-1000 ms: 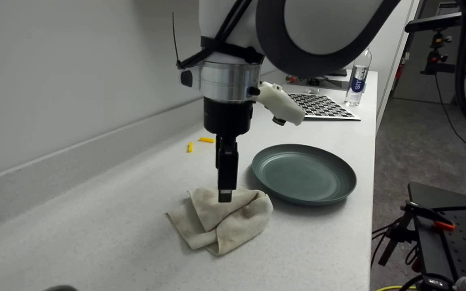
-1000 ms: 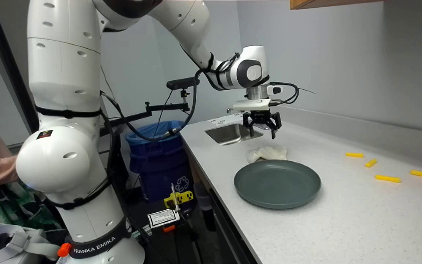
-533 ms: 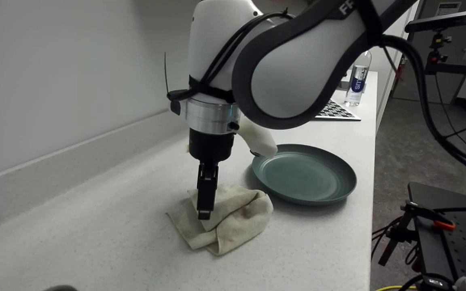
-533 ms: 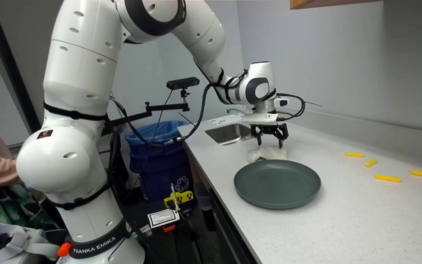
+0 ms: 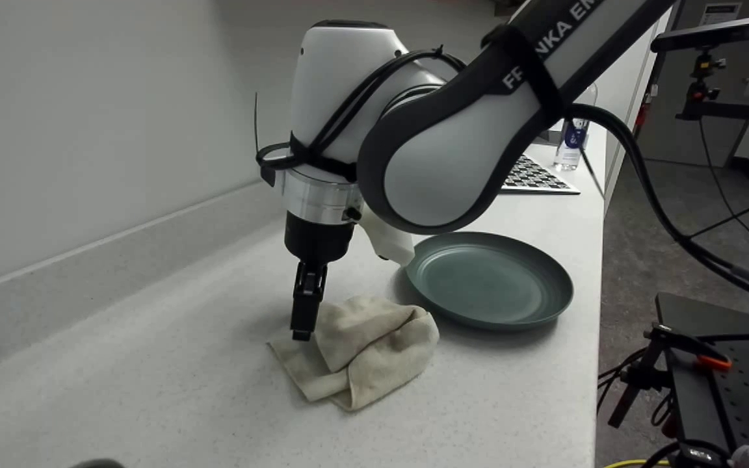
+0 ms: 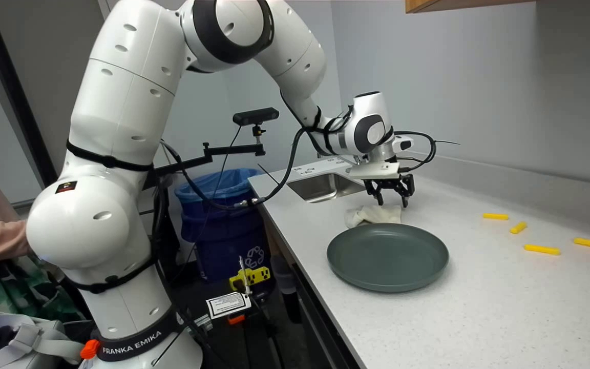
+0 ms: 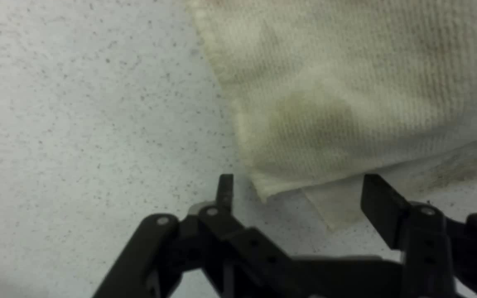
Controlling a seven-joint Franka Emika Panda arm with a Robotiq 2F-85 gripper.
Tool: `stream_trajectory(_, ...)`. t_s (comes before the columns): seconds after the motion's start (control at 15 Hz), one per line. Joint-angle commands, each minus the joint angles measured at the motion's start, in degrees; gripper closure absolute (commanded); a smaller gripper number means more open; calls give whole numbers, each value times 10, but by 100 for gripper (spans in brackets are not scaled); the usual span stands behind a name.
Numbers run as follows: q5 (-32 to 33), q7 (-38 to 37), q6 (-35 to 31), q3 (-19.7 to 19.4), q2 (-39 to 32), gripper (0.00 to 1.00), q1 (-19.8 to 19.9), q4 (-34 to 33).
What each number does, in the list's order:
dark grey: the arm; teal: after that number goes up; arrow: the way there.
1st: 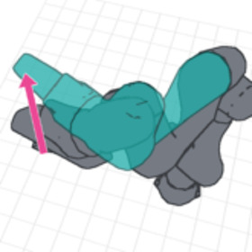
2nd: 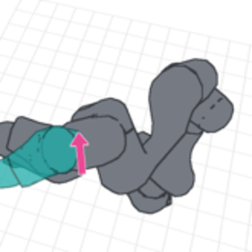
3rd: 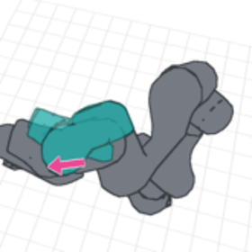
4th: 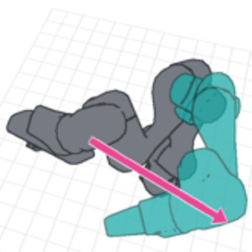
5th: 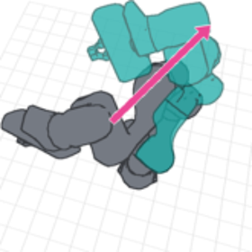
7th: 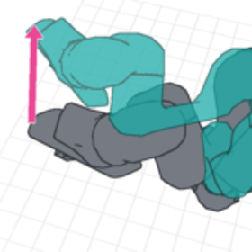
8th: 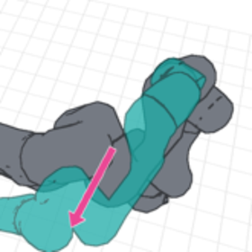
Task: Use the cloth to wipe the table and then move it to the left and wipe the countertop
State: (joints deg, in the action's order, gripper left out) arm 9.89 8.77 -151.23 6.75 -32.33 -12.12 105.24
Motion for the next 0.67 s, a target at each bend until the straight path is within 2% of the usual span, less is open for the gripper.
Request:
stream_trajectory(0.0, 17, -25, -6, -14, -2, 4, -14, -8)
stream_trajectory(0.07, 14, -25, -4, -12, 4, 0, -13, -2)
stream_trajectory(0.33, 0, -36, -7, -4, 22, 0, -8, 21)
stream_trajectory(0.6, -2, -73, -15, -12, 35, 0, -9, 46)
